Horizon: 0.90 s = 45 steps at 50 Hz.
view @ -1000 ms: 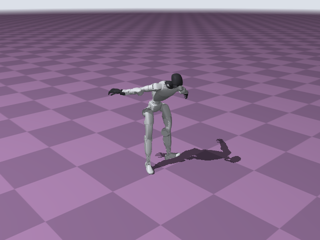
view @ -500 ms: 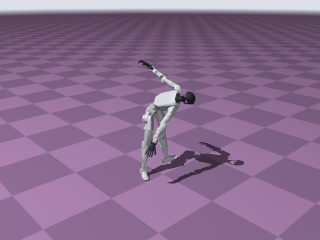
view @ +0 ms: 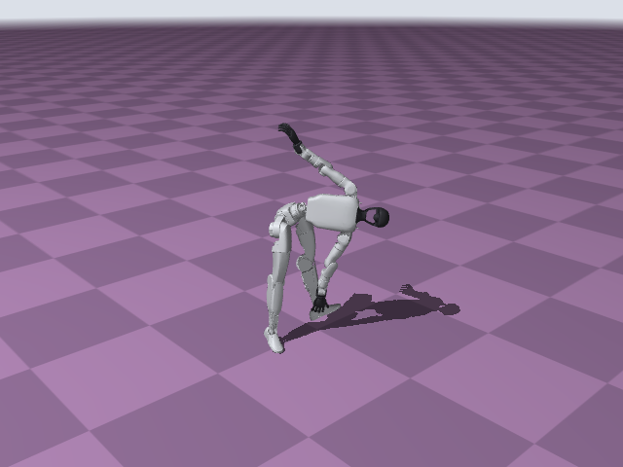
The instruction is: In place motions
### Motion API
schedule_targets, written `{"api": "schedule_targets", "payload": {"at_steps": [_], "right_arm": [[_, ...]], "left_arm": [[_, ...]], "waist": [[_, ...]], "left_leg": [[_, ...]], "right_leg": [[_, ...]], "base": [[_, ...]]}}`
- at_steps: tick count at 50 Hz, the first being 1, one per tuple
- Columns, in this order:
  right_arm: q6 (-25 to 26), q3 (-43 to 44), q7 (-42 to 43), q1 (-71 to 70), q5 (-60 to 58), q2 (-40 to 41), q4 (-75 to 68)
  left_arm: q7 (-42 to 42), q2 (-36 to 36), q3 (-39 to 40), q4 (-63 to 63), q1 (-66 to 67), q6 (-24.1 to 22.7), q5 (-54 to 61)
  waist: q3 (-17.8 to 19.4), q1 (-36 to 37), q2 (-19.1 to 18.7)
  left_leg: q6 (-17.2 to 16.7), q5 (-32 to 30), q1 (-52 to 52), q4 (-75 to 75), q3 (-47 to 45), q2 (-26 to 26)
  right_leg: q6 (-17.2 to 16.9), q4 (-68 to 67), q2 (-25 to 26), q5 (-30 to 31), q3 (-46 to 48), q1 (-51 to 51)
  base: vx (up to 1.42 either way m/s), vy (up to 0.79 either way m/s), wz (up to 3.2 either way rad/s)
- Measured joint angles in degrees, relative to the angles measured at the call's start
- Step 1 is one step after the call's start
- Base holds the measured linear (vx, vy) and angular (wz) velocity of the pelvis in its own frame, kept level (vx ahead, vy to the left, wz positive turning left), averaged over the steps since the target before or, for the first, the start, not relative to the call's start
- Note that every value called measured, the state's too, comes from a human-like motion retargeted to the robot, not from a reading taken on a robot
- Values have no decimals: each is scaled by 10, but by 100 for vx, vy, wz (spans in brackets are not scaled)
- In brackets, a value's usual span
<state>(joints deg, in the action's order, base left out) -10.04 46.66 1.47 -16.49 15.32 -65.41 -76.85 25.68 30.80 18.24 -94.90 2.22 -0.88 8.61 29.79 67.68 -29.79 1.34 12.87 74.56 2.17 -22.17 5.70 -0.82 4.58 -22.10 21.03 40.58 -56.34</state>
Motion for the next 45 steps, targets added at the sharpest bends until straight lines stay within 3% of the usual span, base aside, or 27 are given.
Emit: {"api": "schedule_targets", "payload": {"at_steps": [6,12,20,28,35,45], "right_arm": [[-2,0,1,17,6,-1,-11],[-7,16,5,73,-11,18,-14],[-5,82,-9,157,-35,119,20],[4,69,-2,258,-62,246,19],[7,45,35,310,-102,342,5],[21,61,70,257,-13,442,-48]], "left_arm": [[-10,-13,3,-1,-2,1,29],[34,-16,-13,-2,-5,-16,38],[61,-36,-27,10,8,-28,13],[31,-17,47,31,75,-9,-15],[-35,28,91,62,110,51,-65],[-94,5,110,127,111,-46,-69]], "waist": [[0,-27,0],[0,-60,0],[0,-153,10],[0,-318,158],[0,-442,296],[0,-633,416]], "left_leg": [[3,1,-21,-3,11,-1],[2,4,-69,-7,20,-3],[-5,5,-167,-13,38,-11],[1,26,-268,-18,32,-17],[-13,69,-376,-57,16,-37],[-36,128,-567,-93,-7,-62]], "right_leg": [[4,-4,2,-4,5,20],[1,-3,4,-12,5,67],[-14,-13,7,-31,21,158],[-25,-25,0,-34,-8,222],[-40,-31,5,-45,-39,311],[-76,-36,13,-75,-50,480]], "base": [[0,-6,-6],[-4,-9,-9],[-5,-10,-15],[-5,2,-48],[-2,2,-76],[2,21,-69]]}}
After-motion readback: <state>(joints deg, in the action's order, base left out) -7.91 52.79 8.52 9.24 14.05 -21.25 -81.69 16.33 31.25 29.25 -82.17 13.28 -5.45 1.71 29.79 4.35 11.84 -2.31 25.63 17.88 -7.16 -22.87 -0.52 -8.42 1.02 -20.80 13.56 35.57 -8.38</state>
